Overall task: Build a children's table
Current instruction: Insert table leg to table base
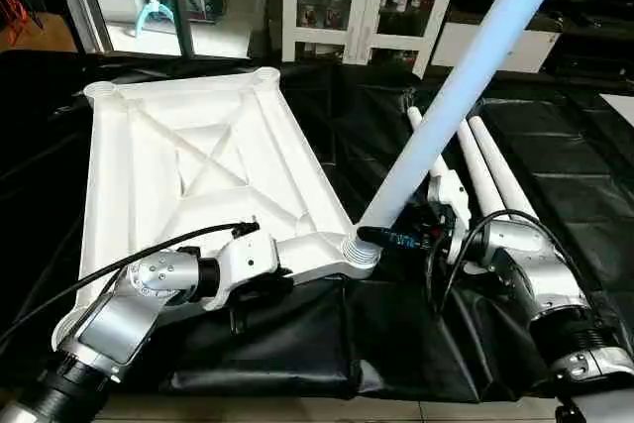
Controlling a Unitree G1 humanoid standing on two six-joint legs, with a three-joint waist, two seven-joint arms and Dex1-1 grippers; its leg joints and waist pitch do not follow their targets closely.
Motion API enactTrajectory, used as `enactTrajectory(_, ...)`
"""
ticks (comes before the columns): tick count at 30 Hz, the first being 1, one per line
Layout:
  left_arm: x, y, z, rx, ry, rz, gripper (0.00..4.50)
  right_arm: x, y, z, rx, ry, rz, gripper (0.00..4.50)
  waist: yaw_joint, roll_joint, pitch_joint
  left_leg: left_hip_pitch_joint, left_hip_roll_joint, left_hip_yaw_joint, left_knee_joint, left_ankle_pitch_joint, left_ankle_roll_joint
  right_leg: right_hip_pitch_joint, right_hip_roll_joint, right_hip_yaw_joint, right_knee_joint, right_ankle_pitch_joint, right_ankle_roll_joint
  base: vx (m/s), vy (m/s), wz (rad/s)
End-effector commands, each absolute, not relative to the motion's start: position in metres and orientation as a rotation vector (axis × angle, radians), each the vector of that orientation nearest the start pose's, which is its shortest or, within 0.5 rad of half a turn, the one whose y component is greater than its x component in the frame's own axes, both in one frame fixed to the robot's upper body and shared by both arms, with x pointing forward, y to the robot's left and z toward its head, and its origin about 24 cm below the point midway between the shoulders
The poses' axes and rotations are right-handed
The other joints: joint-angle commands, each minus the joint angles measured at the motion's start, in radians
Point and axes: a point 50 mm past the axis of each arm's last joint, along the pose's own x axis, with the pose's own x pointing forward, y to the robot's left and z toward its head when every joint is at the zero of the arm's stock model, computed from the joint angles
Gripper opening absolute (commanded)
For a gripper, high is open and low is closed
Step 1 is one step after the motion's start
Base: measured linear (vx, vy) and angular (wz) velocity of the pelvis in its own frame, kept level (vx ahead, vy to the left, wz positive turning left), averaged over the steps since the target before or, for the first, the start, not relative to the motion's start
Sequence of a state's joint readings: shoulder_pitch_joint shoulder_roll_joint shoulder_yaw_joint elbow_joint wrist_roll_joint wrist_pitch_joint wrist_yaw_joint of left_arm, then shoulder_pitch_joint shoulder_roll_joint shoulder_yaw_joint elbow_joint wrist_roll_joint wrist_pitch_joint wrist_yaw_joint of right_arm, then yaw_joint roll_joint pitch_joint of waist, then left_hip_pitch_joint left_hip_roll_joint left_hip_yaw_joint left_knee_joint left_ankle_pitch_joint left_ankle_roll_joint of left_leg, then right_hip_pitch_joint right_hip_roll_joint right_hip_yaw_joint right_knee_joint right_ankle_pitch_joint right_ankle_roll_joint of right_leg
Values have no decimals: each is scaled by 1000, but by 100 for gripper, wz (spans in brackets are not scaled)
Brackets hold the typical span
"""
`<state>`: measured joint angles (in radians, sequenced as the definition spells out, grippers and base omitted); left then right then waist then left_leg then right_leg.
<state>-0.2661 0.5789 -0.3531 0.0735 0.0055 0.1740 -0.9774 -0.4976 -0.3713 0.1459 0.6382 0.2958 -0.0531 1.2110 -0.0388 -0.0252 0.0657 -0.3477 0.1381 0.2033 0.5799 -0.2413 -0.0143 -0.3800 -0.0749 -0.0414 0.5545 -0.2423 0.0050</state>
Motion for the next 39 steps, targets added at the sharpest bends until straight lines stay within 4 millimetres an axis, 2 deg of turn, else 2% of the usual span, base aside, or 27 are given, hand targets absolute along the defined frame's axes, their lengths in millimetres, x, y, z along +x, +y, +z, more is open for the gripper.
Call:
enactTrajectory(1,255,154,34,602,469,-1228,0,271,-162,-18,-84,608,1279,187,-10,12,1,28,106,-77,-116,-644,-74,-36,-85,53,-92,-594,-111,0,0,0)
enactTrajectory(5,255,152,35,593,460,-1224,0,282,-158,-12,-64,515,1182,187,-18,12,6,34,103,-82,-115,-692,-78,-43,-84,45,-99,-652,-89,0,0,0)
enactTrajectory(8,255,152,35,593,461,-1224,0,286,-158,-10,-56,482,1134,187,-31,17,12,39,101,-90,-123,-775,-87,-41,-75,19,-107,-691,-56,0,0,0)
enactTrajectory(9,255,152,35,592,462,-1224,0,288,-157,-8,-41,462,1101,187,-34,22,13,35,103,-90,-136,-805,-93,-28,-69,5,-99,-640,-58,0,0,0)
enactTrajectory(12,255,150,36,574,459,-1214,0,289,-156,-9,-20,459,1052,187,-21,31,5,9,114,-59,-202,-825,-109,18,-42,-17,-31,-394,-92,-21,-6,2)
enactTrajectory(13,256,149,37,569,458,-1207,0,289,-155,-10,-13,462,1031,187,-12,23,7,9,108,-36,-213,-795,-111,9,-35,-13,-30,-406,-96,-63,-19,7)
enactTrajectory(14,257,147,38,563,455,-1197,0,289,-154,-11,-4,465,1010,187,-10,17,5,27,97,-26,-195,-761,-112,-10,-42,-7,-56,-473,-91,0,0,0)
enactTrajectory(15,259,146,39,552,455,-1186,0,289,-152,-13,2,469,990,187,-23,-2,10,98,61,-37,-85,-644,-65,-73,-88,-2,-156,-703,-53,0,0,0)
enactTrajectory(16,261,143,40,543,455,-1171,0,290,-151,-14,5,476,963,187,-32,-10,18,86,55,-71,-26,-451,0,-44,-155,1,-203,-906,-7,0,0,0)
enactTrajectory(17,264,141,42,538,453,-1153,0,292,-149,-16,6,486,933,187,-26,15,33,92,64,-85,-13,-439,0,-40,-166,-21,-220,-951,-3,-28,30,-27)
enactTrajectory(18,268,137,44,529,452,-1123,0,295,-146,-18,4,501,878,187,-65,28,43,34,93,-106,-105,-631,-45,32,-96,-138,-165,-778,33,4,95,-33)
enactTrajectory(19,269,136,45,527,452,-1117,0,296,-146,-19,3,504,865,187,16,63,52,-150,85,-57,-255,-1010,-170,186,-4,-141,153,-204,-54,4,95,-33)
enactTrajectory(20,272,133,46,523,452,-1101,0,299,-144,-20,1,513,830,187,47,75,59,-160,55,0,-294,-1099,-215,170,35,-171,167,-110,-56,-22,97,-5)
enactTrajectory(21,275,127,50,517,445,-1081,0,303,-141,-21,0,531,780,187,84,73,23,-154,40,26,-309,-987,-269,203,19,-117,188,-278,-48,-66,-37,12)
enactTrajectory(22,277,123,52,514,442,-1068,0,306,-139,-21,-2,538,755,187,44,-28,-39,43,49,-33,26,-317,-282,8,-182,-26,32,-925,-12,-66,-37,12)
enactTrajectory(23,280,116,55,509,439,-1050,0,309,-135,-20,-5,545,727,187,11,-71,-71,68,5,-86,110,-13,-186,-26,-175,-34,-74,-938,28,142,-198,-25)
enactTrajectory(24,284,108,59,506,428,-1017,0,314,-130,-18,-21,542,693,187,55,-10,-19,-122,-26,-150,106,119,-33,170,-181,77,-100,-707,-121,223,-75,-31)
enactTrajectory(25,288,102,62,500,420,-985,0,318,-126,-17,-37,535,666,187,82,27,-19,-82,71,-163,25,95,-18,133,-170,65,-49,-303,-224,223,-75,-31)
enactTrajectory(26,292,96,65,494,410,-949,0,321,-121,-15,-59,525,644,187,68,39,-32,-36,96,-161,-16,180,-40,111,-104,28,8,-64,-253,20,81,15)
enactTrajectory(27,294,92,67,489,406,-925,0,323,-118,-14,-75,519,629,187,31,43,-33,54,159,-200,-57,251,52,41,-51,22,66,144,-249,-87,49,27)
enactTrajectory(28,297,87,68,482,410,-898,0,325,-112,-13,-99,508,616,187,27,58,-46,78,158,-196,-35,386,183,21,-79,42,67,206,-236,-87,49,27)
enactTrajectory(29,297,85,68,482,411,-889,0,325,-111,-13,-102,503,606,187,22,49,-49,69,143,-183,-25,435,239,28,-88,51,57,261,-232,-59,16,12)
enactTrajectory(30,301,81,69,488,410,-841,0,328,-107,-12,-111,472,553,187,34,41,-26,10,98,-138,-31,367,275,57,-102,58,24,312,-249,0,0,0)
enactTrajectory(31,301,81,69,488,410,-841,0,328,-107,-12,-111,472,553,187,41,30,-24,-17,85,-117,-41,195,234,84,-110,59,6,284,-264,0,0,0)
enactTrajectory(34,313,80,72,491,388,-714,0,331,-97,-7,-113,391,487,187,37,30,-22,4,113,-99,-85,-162,70,72,-78,43,-8,-30,-292,-39,29,5)
enactTrajectory(36,315,87,72,501,386,-683,0,331,-96,-6,-95,372,479,187,29,35,-23,-4,115,-88,-98,-182,10,71,-74,45,-13,-72,-256,-69,47,2)
enactTrajectory(39,317,98,73,533,375,-647,0,333,-95,2,-34,296,485,187,25,34,-29,-9,115,-86,-94,-96,11,73,-73,45,-4,82,-225,-18,15,-1)
